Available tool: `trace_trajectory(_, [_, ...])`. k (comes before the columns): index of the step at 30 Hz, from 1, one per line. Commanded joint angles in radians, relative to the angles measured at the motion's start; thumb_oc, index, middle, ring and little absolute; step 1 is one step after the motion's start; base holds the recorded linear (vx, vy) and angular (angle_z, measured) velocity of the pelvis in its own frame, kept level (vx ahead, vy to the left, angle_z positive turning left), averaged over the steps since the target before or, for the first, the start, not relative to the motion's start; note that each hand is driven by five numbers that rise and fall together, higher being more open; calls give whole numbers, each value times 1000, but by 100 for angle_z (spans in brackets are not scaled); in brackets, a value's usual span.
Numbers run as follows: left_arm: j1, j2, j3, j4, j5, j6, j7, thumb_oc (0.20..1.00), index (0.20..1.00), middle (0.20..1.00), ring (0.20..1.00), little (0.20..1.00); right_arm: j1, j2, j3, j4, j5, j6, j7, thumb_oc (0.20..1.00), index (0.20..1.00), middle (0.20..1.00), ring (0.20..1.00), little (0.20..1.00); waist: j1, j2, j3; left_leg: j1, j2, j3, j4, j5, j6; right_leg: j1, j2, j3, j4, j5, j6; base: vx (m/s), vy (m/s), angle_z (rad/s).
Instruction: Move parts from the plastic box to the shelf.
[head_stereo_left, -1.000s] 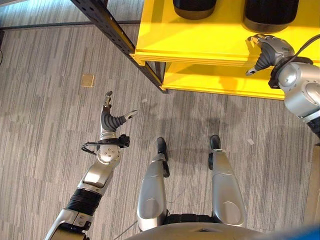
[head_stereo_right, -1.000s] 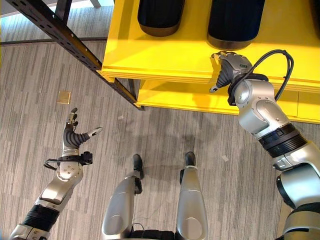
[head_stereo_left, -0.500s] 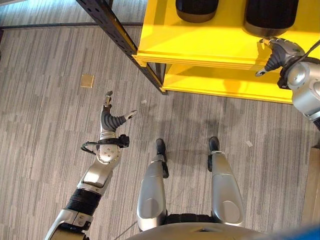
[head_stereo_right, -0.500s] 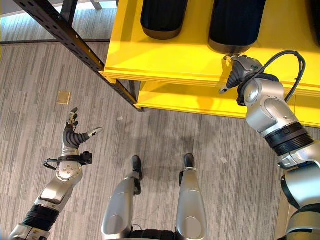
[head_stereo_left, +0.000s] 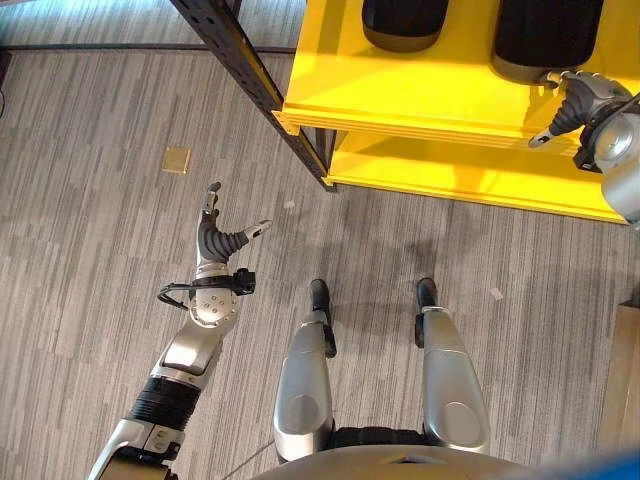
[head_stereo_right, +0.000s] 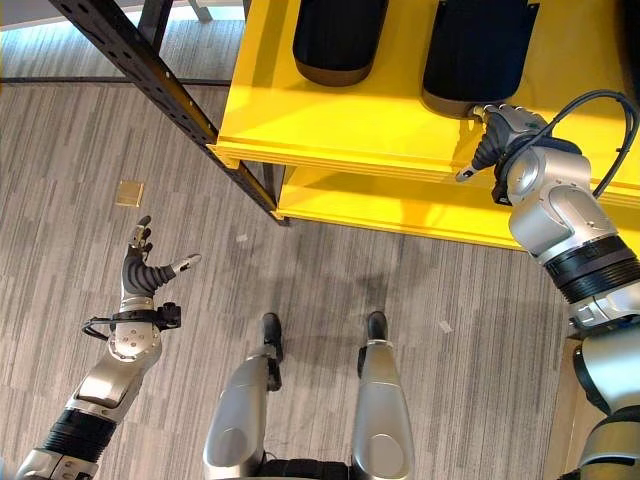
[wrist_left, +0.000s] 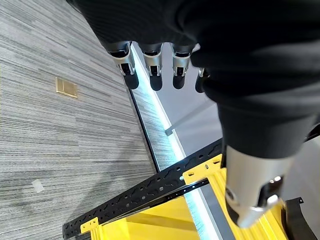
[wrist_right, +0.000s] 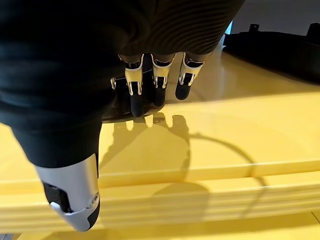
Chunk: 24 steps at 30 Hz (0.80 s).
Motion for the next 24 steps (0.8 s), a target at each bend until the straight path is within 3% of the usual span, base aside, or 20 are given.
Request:
trace_trajectory(1, [45,71,43,-67,44,-40,-7,1000,1000,1000,1000,1000,-127,-26,30,30,-5,-15,-14,1000,1000,1000,1000,1000,10,-45,-34,-2,-5,-18,43,-67,35,48,-14,-85,47,-101,-31,35,-15,0])
trace_trajectory(10, [50,76,47,-64,46,-37,-14,1000,1000,1000,1000,1000,-152,-28,47,77,14,-25,-21,1000,1000,1000,1000,1000,25,-46,-40,1,0,-30,46,-63,33,58,-20,-92,59,-108,-32,42,-21,4])
trace_trajectory(24, [46,79,45,-69,42,-40,-18,1000,1000,1000,1000,1000,-168,-16,41,155,8,29,-47,1000,1000,1000,1000,1000,24,-38,-31,-5,-4,-33,47,-64,34,48,-23,-87,67,-110,-32,2,-2,1])
